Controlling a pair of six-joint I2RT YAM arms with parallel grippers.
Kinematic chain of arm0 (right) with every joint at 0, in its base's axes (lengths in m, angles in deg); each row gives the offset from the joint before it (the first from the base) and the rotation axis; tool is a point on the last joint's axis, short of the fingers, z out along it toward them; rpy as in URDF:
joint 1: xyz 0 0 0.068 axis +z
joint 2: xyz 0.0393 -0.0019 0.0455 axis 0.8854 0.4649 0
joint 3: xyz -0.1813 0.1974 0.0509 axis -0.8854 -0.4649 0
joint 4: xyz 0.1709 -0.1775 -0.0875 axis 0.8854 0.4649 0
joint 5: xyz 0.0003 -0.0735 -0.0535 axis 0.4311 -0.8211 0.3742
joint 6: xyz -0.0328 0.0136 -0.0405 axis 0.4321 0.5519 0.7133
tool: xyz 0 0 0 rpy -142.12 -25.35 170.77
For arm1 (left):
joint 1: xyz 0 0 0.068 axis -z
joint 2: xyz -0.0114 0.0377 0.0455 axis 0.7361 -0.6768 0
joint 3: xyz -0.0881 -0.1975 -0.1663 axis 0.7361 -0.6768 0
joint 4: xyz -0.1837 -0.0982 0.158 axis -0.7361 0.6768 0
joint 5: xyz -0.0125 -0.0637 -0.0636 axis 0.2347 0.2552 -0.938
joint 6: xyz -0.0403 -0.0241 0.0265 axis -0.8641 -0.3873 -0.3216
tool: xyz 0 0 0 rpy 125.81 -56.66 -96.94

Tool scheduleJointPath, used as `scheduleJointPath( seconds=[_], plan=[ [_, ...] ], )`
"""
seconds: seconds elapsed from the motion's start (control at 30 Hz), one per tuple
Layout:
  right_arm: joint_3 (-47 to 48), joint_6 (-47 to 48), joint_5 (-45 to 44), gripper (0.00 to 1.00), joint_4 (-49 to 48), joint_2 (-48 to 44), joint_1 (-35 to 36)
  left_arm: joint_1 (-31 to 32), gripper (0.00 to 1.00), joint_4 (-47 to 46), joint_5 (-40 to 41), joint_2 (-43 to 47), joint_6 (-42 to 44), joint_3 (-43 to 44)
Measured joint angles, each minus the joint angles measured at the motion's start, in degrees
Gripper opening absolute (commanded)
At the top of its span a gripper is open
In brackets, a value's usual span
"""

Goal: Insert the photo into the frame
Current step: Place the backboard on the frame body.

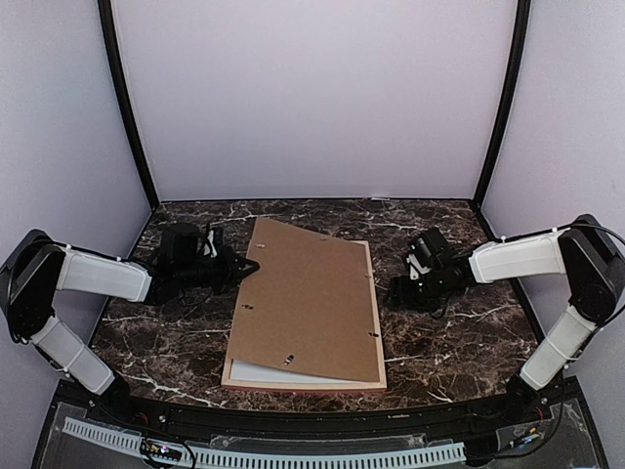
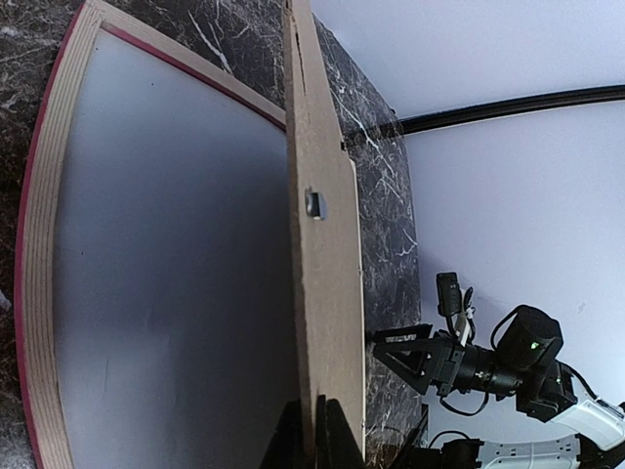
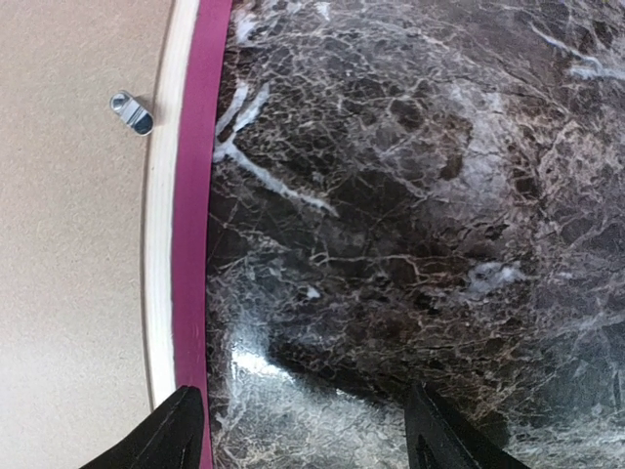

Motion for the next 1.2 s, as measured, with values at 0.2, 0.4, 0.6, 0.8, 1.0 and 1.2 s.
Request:
scheduleJointPath(
  seconds=[0.2, 0.4, 0.6, 0.8, 1.0, 1.2],
  plan=[
    [0.42, 0.31, -0.72, 0.8, 0.76, -0.02, 0.0, 0.0, 0.0, 0.0, 0.02, 0.0, 0.0, 0.0],
    [0.44, 0.46, -0.2, 0.79, 0.66, -0.02, 0.31, 0.0, 0.0, 0.02, 0.02, 0.0, 0.02, 0.0],
    [1.25, 0.72, 0.22, 0.78, 0.98, 0.07, 2.27, 0.0, 0.0, 0.02, 0.04, 0.0, 0.02, 0.0],
    [5.66, 1.46, -3.72, 0.77, 3.1, 2.71, 5.18, 0.0, 0.0, 0.02, 0.04, 0.0, 0.02, 0.0],
    [6.99, 1.53, -6.64, 0.76, 4.37, 4.44, 6.78, 0.0, 0.0, 0.02, 0.04, 0.0, 0.02, 0.0],
    [7.02, 1.49, -7.93, 0.75, 4.74, 4.44, 6.88, 0.0, 0.0, 0.02, 0.04, 0.0, 0.02, 0.0]
  ],
)
